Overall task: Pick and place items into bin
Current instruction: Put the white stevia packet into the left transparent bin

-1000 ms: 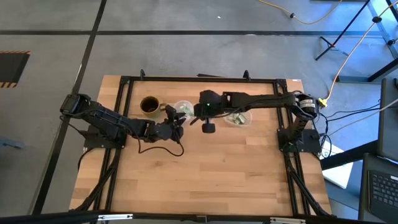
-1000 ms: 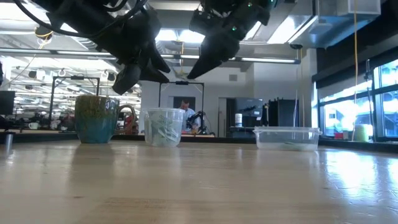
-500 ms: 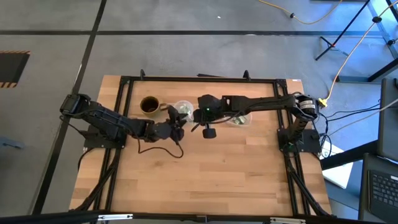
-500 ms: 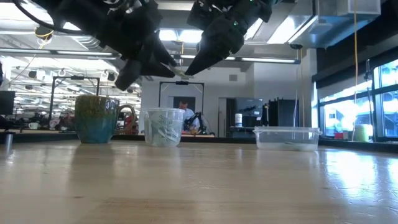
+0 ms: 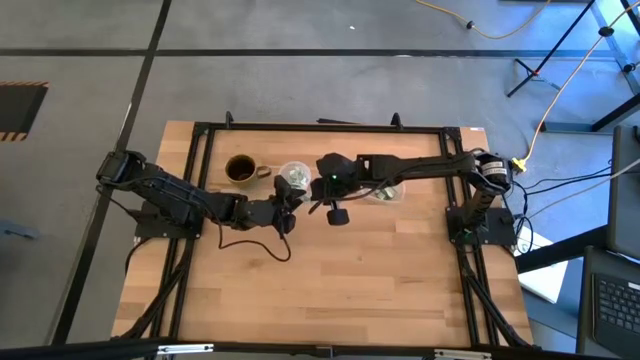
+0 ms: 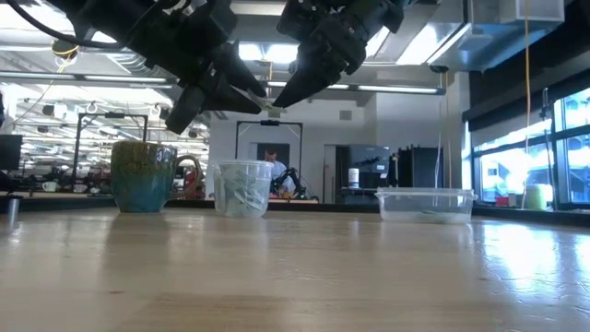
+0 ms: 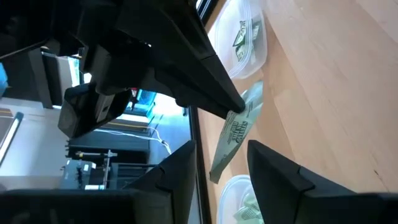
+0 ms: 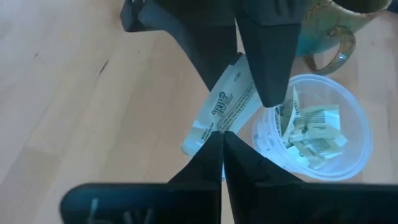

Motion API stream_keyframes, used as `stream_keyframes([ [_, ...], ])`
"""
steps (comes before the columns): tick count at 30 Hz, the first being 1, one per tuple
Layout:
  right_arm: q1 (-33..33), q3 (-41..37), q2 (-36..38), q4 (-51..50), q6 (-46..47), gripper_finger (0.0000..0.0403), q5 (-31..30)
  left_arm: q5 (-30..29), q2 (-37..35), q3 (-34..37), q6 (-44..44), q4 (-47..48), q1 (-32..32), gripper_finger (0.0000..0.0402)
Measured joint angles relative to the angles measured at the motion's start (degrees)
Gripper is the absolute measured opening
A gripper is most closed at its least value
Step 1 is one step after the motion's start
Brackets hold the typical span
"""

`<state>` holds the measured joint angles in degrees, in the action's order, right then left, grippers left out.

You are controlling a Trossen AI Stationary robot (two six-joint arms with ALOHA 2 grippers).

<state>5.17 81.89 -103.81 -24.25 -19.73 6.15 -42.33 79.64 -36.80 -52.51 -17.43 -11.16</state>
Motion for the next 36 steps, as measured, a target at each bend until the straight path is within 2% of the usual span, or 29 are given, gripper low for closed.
stream_keyframes([
  [5,0.0,0.0,0.0,0.0,-0.02,0.0009,0.02,0.0,0.0,0.0,-1.89,0.0,0.0,0.0126],
  [17,0.0,0.0,0.09,-0.07,-0.09,0.001,-0.02,0.0,0.0,-0.01,-3.05,0.03,0.0,0.0008],
  [22,-0.01,0.0,0.09,-0.31,-0.12,0.0012,-1.9,0.0,0.0,0.0,-3.35,0.04,0.0,0.0006],
  [25,-0.09,0.04,0.14,-1.67,-0.07,0.0034,-5.46,-0.23,0.0,-0.01,-3.35,0.07,0.0,0.0004],
  [31,0.09,0.02,0.18,-8.28,2.53,0.0113,-17.18,-3.47,0.0,0.0,-2.38,0.07,0.16,0.0005],
  [36,-0.01,0.02,0.18,-17.21,8.98,0.0151,-17.67,-5.91,-0.04,-0.02,4.7,4.58,3.37,0.0005],
])
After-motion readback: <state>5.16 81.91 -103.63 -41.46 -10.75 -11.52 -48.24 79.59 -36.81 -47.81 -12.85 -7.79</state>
